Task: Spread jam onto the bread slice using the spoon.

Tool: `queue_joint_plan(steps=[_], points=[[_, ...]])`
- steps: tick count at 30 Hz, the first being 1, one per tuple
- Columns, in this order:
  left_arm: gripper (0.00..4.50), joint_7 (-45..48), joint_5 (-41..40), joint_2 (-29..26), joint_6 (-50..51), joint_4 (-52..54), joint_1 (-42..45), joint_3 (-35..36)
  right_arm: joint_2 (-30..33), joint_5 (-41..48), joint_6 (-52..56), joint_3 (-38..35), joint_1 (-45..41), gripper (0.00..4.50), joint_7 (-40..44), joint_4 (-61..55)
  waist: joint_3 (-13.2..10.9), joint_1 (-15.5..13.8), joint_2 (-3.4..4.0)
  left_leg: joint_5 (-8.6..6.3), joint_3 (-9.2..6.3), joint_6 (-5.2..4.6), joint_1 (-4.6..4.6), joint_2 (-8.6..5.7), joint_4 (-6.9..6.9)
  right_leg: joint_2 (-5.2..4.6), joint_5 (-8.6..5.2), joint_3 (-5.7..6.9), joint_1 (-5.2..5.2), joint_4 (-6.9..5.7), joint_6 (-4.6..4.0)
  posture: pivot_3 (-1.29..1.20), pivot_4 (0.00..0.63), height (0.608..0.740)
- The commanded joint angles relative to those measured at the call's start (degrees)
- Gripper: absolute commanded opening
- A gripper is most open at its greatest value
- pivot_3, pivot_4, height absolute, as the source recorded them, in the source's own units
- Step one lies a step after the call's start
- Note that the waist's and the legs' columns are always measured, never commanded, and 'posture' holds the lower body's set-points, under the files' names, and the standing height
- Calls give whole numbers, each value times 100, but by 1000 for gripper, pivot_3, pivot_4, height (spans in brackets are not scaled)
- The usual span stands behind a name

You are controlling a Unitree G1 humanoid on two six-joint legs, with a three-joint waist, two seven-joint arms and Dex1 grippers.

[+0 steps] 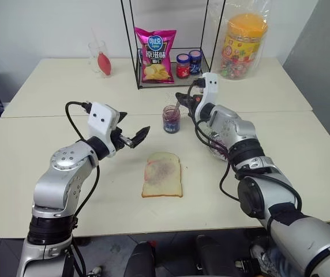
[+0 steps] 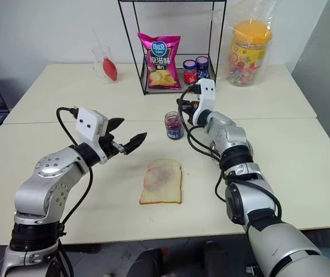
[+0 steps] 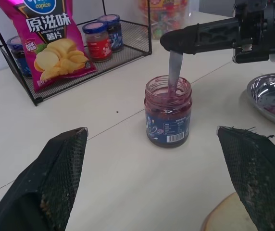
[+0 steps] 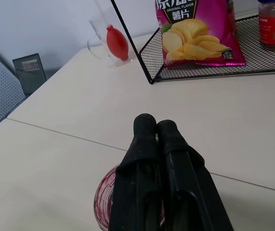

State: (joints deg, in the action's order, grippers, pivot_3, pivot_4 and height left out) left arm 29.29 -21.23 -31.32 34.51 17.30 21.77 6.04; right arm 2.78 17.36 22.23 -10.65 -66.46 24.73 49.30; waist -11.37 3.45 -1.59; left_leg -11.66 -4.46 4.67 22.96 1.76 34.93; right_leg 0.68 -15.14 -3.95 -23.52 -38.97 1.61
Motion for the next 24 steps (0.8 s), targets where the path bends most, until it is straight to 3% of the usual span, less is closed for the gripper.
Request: queue_joint_plan(steps=[1,24], points=[[4500,-6,45,8,-141,63,100,29,52,261,89,-194,-239,17,-40,-443,0,0,0,0,0,0,0,0,0,0,0,-1,0,0,0,0,150,740],[4500,7,68,-3,-160,-25,175,22,111,533,359,-357,-136,17,-157,-911,0,-1,0,0,0,0,0,0,0,0,-1,0,0,0,2,0,150,740]])
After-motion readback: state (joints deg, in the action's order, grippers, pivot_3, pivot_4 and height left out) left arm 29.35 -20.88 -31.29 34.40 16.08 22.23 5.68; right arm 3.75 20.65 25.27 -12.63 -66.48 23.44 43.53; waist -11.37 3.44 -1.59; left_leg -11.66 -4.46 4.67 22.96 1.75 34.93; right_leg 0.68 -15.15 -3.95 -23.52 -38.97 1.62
